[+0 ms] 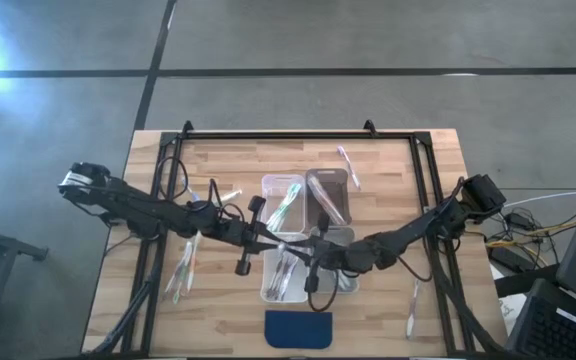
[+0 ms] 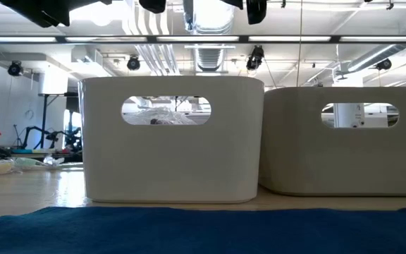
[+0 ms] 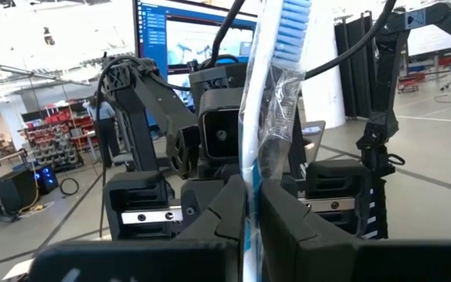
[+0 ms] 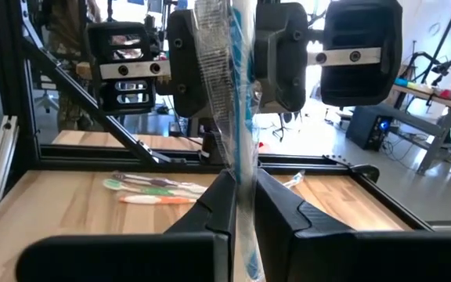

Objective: Pick & Place Toothbrushes
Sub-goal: Put the blue toothbrush into the gray bin

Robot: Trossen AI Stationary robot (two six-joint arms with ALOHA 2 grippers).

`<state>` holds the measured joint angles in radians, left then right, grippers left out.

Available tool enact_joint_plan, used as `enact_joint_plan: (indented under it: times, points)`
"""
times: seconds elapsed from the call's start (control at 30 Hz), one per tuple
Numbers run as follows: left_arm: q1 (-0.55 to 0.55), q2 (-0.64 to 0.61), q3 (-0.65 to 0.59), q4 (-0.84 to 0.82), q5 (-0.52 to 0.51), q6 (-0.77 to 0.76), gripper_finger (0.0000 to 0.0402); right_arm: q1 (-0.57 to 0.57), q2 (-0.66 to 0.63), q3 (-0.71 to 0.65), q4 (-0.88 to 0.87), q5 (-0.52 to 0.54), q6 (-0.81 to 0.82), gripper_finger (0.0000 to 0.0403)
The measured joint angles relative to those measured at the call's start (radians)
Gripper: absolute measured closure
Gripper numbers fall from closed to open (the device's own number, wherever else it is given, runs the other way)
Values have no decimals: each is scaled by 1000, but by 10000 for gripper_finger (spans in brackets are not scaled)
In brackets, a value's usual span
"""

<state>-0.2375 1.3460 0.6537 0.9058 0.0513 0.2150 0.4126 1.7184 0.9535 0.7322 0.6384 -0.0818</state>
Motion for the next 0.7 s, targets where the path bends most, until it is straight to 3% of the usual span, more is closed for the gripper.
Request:
enact_joint_plan:
  times: [0.3,0.7]
  points:
    - [0,0,-1,-24,-13,-26,340,0,0,-2,-2,5,1,380]
    - [-2,-8,-4,-165,-44,-3,220,3,-21,-2,-55,18,-5,380]
